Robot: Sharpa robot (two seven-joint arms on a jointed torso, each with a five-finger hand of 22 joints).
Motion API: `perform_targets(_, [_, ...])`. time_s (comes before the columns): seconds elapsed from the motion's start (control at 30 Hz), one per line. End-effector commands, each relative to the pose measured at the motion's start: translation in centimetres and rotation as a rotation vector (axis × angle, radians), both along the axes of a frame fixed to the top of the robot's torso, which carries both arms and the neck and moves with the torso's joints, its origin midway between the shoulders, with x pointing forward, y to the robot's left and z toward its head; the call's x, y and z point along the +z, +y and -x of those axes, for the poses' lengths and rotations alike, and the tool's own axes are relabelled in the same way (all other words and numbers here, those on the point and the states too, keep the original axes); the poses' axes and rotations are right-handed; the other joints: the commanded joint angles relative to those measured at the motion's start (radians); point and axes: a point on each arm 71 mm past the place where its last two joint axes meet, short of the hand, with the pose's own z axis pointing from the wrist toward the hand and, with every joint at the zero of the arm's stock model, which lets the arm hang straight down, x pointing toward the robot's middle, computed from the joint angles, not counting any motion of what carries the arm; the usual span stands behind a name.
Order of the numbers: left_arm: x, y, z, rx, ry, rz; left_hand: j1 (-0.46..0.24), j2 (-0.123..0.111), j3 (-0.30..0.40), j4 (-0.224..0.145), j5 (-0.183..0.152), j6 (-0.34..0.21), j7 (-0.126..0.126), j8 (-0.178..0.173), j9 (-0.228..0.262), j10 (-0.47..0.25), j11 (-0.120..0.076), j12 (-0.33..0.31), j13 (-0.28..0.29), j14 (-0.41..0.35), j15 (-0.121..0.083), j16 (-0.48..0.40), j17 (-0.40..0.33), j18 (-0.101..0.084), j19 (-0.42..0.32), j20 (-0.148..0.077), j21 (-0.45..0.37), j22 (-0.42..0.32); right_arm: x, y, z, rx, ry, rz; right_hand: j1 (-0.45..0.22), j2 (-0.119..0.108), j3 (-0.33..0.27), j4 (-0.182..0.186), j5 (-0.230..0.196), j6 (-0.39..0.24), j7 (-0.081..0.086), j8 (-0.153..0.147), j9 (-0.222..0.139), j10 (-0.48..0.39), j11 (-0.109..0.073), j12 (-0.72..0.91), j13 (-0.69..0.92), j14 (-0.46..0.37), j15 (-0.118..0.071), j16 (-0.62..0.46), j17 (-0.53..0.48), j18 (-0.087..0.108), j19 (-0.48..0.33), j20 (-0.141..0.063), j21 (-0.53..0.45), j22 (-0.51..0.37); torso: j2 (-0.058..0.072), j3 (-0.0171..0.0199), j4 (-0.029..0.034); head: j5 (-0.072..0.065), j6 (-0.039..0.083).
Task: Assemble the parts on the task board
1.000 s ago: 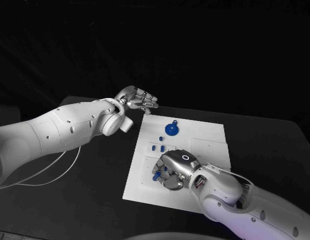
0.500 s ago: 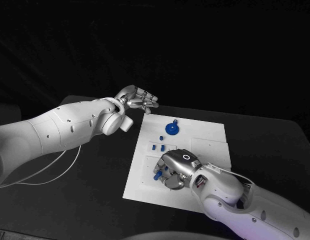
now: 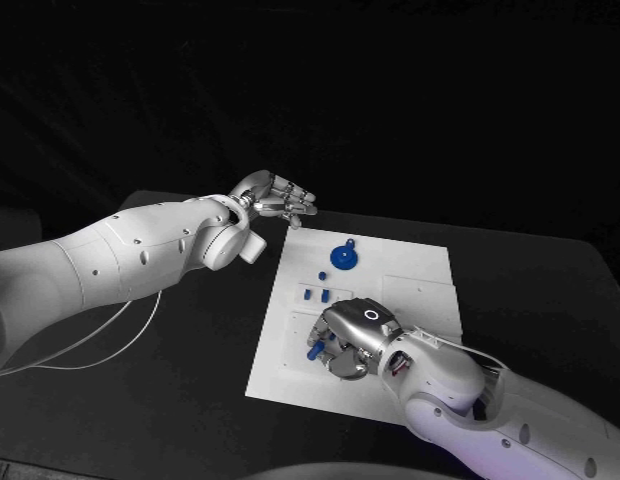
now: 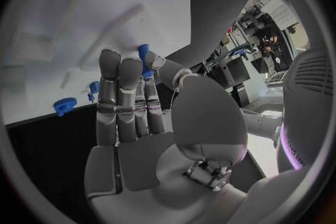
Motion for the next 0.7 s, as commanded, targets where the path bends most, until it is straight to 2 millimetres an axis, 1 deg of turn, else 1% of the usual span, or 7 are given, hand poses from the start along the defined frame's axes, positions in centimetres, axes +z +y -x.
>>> perform_targets(0.03, [0.0, -0.3, 0.0, -0.015, 0.009, 0.011, -0.002, 0.008, -0.001, 0.002, -0.004, -0.010, -0.001, -0.003, 0.000, -0.010, 0.000, -0.004, 0.001, 0.003, 0.001, -0.004, 0.001, 0.005, -0.002, 0.002, 0.000, -0.001, 0.0, 0.1, 0.0, 0.004, -0.013, 0.030, -0.002, 0.005, 0.001, -0.001, 0.002, 0.008, 0.001, 0.006, 0.001, 0.021, -0.014, 0.003, 0.000, -0.001, -0.005, 0.003, 0.001, 0.013, 0.028, -0.008, -0.002, 0.001, -0.001, -0.0015, 0.0002, -0.001, -0.002])
perform_targets(0.17, [0.0, -0.4, 0.0, -0.016, 0.010, 0.011, -0.002, 0.008, -0.001, 0.002, -0.004, -0.010, -0.001, -0.003, 0.000, -0.010, 0.000, -0.004, 0.001, 0.003, 0.001, -0.004, 0.001, 0.005, -0.002, 0.002, 0.000, -0.001, -0.1, 0.4, 0.0, 0.015, -0.012, 0.046, -0.002, 0.006, -0.002, -0.001, 0.002, 0.008, 0.001, 0.006, 0.001, 0.020, -0.014, 0.003, 0.000, -0.002, -0.005, 0.002, 0.002, 0.013, 0.027, -0.008, -0.004, 0.003, -0.001, -0.0015, 0.0011, -0.001, -0.003])
perform_targets(0.27, [0.0, -0.4, 0.0, -0.017, 0.011, 0.011, -0.002, 0.008, -0.001, 0.002, -0.004, -0.010, -0.001, -0.003, 0.000, -0.010, 0.000, -0.004, 0.001, 0.003, 0.001, -0.004, 0.001, 0.005, -0.002, 0.002, 0.000, -0.001, -0.2, 0.8, 0.2, 0.032, -0.008, 0.070, -0.002, 0.006, -0.005, -0.001, 0.002, 0.007, 0.001, 0.006, 0.000, 0.019, -0.013, 0.003, 0.000, -0.002, -0.005, 0.002, 0.003, 0.012, 0.025, -0.007, -0.006, 0.005, -0.001, -0.0013, 0.0002, -0.002, -0.003])
perform_targets(0.37, [0.0, -0.4, 0.0, -0.019, 0.012, 0.011, -0.002, 0.008, -0.004, 0.003, -0.004, -0.010, -0.001, -0.003, 0.000, -0.012, 0.001, -0.003, 0.001, 0.002, 0.002, -0.005, 0.001, 0.005, -0.002, 0.002, 0.000, -0.003, -0.4, 1.3, 0.4, 0.054, -0.002, 0.102, -0.001, 0.008, -0.010, -0.002, 0.002, 0.006, 0.002, 0.006, 0.000, 0.017, -0.013, 0.003, 0.000, -0.005, -0.004, 0.000, 0.003, 0.011, 0.023, -0.007, -0.009, 0.008, -0.001, -0.0019, 0.0003, -0.003, -0.004])
perform_targets(0.7, [-0.1, -0.5, 0.0, -0.023, 0.016, 0.011, -0.002, 0.009, -0.005, 0.003, -0.004, -0.011, 0.000, -0.003, 0.000, -0.014, 0.001, -0.004, 0.001, 0.003, 0.002, -0.005, 0.001, 0.005, -0.002, 0.002, 0.001, -0.004, -0.7, 2.3, 0.9, 0.078, -0.021, 0.158, -0.002, 0.011, -0.011, -0.003, 0.002, 0.003, 0.003, 0.005, -0.001, 0.014, -0.012, 0.003, 0.000, -0.005, -0.003, -0.004, 0.001, 0.011, 0.022, -0.006, -0.014, 0.014, 0.000, -0.0009, 0.0007, -0.005, -0.006])
